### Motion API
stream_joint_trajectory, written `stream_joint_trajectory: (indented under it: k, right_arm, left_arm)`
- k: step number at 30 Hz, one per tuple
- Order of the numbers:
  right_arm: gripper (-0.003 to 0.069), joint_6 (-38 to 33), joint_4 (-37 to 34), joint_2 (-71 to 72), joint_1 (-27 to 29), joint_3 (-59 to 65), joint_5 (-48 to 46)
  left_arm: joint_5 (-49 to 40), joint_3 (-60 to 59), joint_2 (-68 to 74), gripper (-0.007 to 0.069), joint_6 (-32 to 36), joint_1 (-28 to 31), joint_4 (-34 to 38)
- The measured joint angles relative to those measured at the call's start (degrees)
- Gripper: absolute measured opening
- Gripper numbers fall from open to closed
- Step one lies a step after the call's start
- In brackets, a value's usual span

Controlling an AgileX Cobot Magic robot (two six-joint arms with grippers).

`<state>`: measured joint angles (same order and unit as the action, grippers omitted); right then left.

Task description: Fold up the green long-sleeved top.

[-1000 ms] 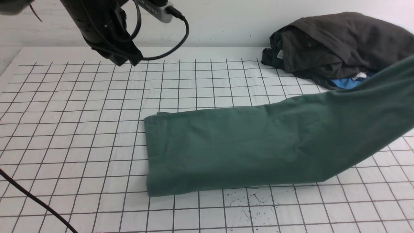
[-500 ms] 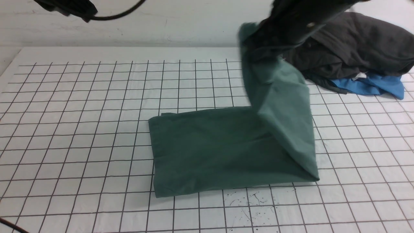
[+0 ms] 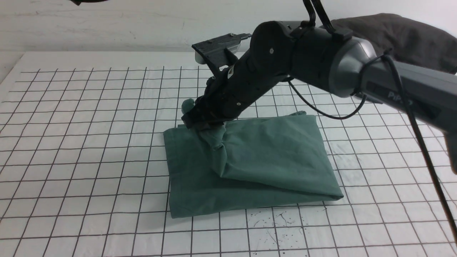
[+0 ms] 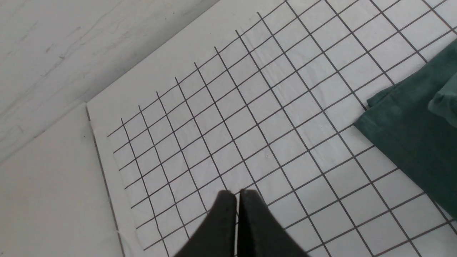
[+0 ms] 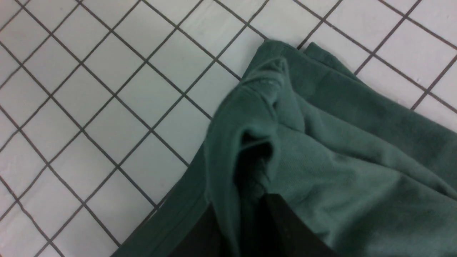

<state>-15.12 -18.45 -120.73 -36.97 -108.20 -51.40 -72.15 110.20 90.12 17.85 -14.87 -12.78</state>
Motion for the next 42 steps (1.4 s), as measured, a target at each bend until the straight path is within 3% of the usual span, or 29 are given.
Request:
stream_joint_trajectory:
  k: [2, 7, 10, 12, 16, 17, 18, 21, 24, 33, 42]
  right_arm:
    - [0.029, -0.01, -0.14, 0.0, 0.25, -1.52, -0.72]
    - [0.0461, -0.23, 1.61, 0.13, 1.89, -4.62, -3.68]
    - [0.0474, -0.23, 3.68, 0.23, 2.46, -4.82, -4.89]
    - [0.045, -0.23, 4.9, -0.06, 2.64, -5.01, -6.47]
    - [0.0333, -0.23, 2.88, -2.55, 2.12, -5.18, -9.18]
    - [0.0255, -0.7, 1.03, -4.69, 1.11, -5.17, -10.45]
    - [0.0255, -0.7, 1.03, -4.69, 1.11, -5.17, -10.45]
    - [0.0101, -2.57, -1.21, -9.64, -2.01, -5.17, -12.68]
    - [0.0013, -3.84, -1.44, -12.72, -4.43, -5.17, -13.14]
    - [-0.0014, -4.52, -0.17, -11.22, -3.77, -10.69, -18.26]
    - [-0.0014, -3.13, 5.52, 4.44, 5.9, -15.58, -19.97]
  left_arm:
    - [0.0, 0.0, 0.7, -0.0007, 0.0, 0.0, 0.24]
    - [0.0, 0.0, 1.74, -0.0007, 0.0, 0.0, 0.85]
    - [0.0, 0.0, 2.06, -0.0007, 0.0, 0.0, 0.99]
    - [0.0, 0.0, 2.19, -0.0007, 0.0, 0.0, 0.99]
    - [0.0, 0.0, 2.38, -0.0007, 0.0, 0.0, 1.04]
    - [0.0, 0.0, 2.38, -0.0007, 0.0, 0.0, 1.04]
    - [0.0, 0.0, 2.38, -0.0007, 0.0, 0.0, 1.04]
    - [0.0, 0.0, 2.38, -0.0007, 0.0, 0.0, 1.04]
    - [0.0, 0.0, 2.38, -0.0007, 0.0, 0.0, 1.04]
    - [0.0, 0.0, 0.03, -0.0007, -2.34, 0.0, 1.09]
    - [0.0, -10.07, -14.96, -0.0007, -9.29, 0.0, 0.6]
